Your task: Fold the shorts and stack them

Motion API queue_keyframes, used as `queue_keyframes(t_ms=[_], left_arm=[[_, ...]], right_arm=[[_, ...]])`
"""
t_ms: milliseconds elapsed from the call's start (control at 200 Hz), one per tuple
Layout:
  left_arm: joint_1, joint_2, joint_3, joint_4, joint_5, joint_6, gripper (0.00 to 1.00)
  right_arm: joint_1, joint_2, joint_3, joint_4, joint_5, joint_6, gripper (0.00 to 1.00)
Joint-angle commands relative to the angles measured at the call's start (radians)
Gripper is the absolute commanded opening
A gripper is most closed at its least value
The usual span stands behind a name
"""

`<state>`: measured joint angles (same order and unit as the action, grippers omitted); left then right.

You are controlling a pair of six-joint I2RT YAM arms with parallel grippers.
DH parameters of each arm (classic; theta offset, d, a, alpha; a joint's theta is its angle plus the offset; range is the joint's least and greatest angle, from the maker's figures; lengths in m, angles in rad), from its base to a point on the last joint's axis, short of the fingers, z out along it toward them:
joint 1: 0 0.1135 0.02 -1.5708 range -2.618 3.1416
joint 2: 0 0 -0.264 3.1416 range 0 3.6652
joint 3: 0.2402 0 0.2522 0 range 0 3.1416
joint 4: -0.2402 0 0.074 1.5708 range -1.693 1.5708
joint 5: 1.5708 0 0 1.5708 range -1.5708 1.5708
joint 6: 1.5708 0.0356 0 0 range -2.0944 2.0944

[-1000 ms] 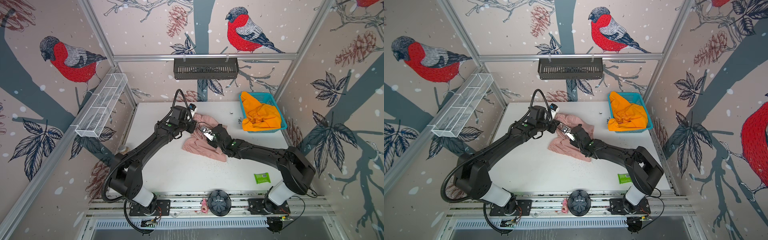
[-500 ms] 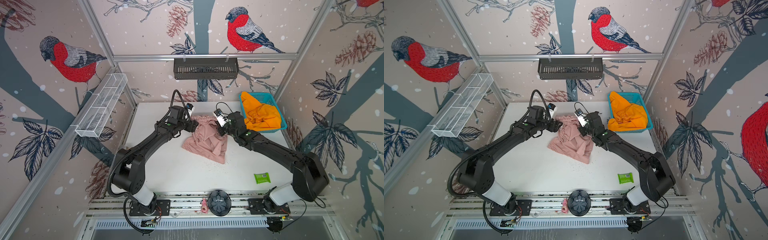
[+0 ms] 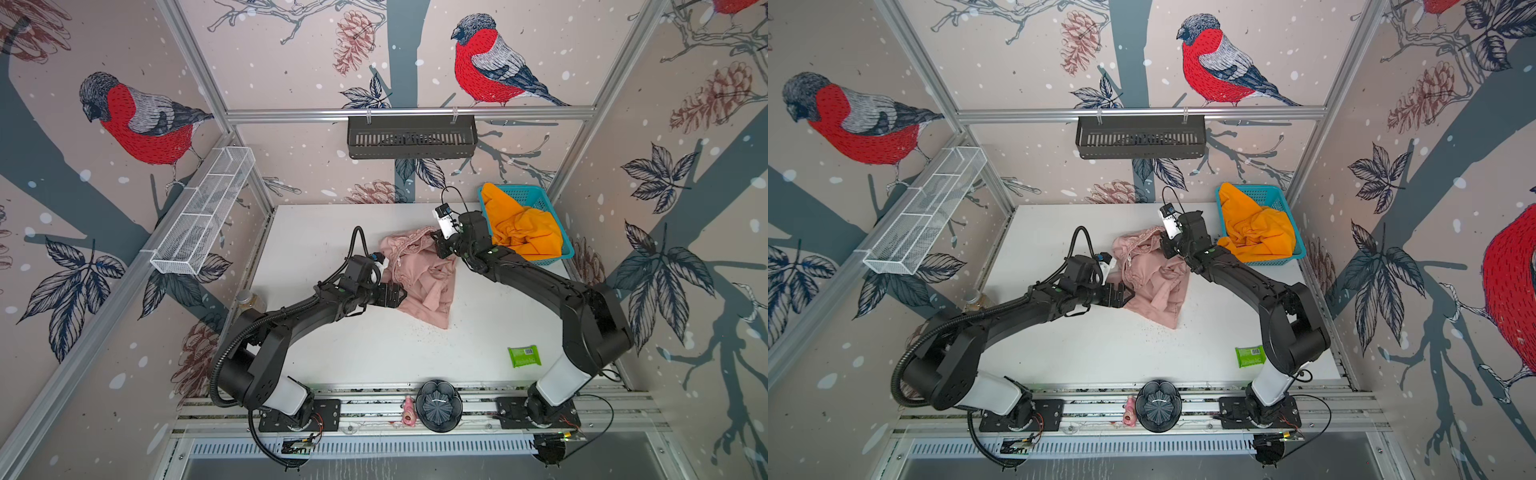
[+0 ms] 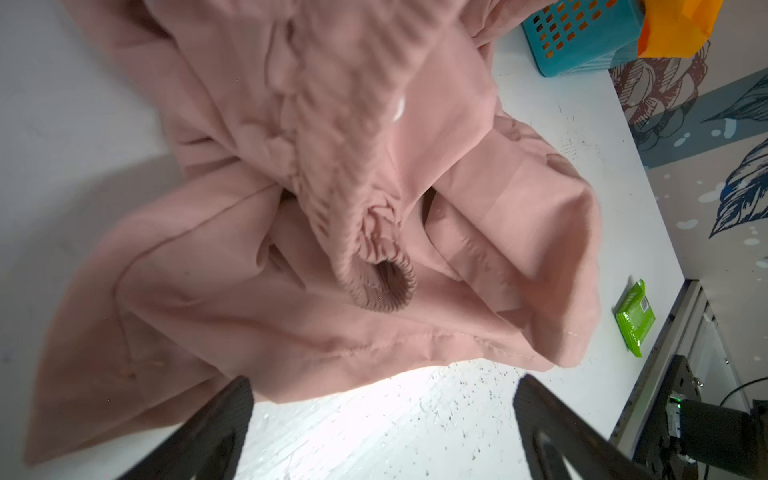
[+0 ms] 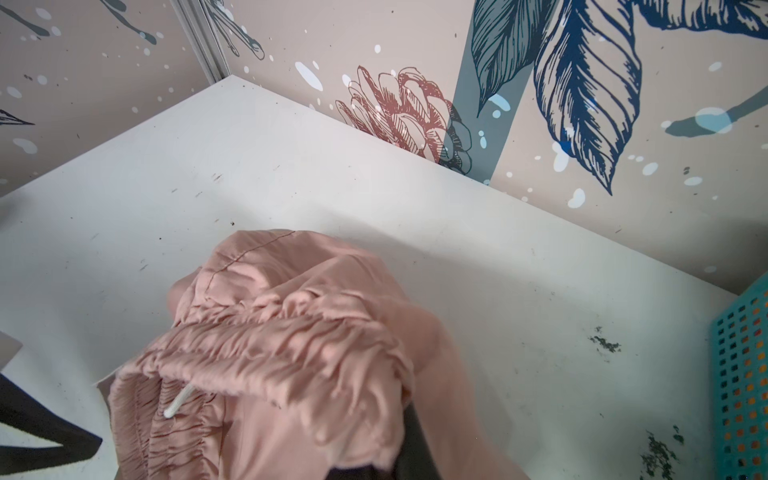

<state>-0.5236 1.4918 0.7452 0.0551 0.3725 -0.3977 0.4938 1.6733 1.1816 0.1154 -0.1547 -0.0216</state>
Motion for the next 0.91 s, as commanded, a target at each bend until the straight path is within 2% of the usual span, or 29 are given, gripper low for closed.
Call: queue_keyframes(t_ms=[0, 175, 250, 525, 900], left_arm=[[-0.016, -0.002, -0.033, 0.221, -0.022, -0.097, 0.98], [-0.031, 0.042, -0.035, 0.356, -0.037, -0.132, 0.98], [-0.033, 0.077, -0.031, 0.401, -0.032, -0.137, 0.94], [-0.038, 0.168, 0.023, 0.357, -0.037, -0.118, 0.88], [-0.057, 0.258, 0.076, 0.459, 0.031, -0.150, 0.63]], right_arm=[[-0.013, -0.004, -0.006, 0.075, -0.054, 0.038, 0.01], [-0.036, -0.043, -0.039, 0.101, -0.077, 0.060, 0.01], [-0.043, -0.064, -0.060, 0.111, -0.076, 0.065, 0.00], [-0.093, -0.147, -0.148, 0.201, -0.156, 0.129, 0.01], [-0.104, -0.190, -0.191, 0.249, -0.187, 0.138, 0.00]])
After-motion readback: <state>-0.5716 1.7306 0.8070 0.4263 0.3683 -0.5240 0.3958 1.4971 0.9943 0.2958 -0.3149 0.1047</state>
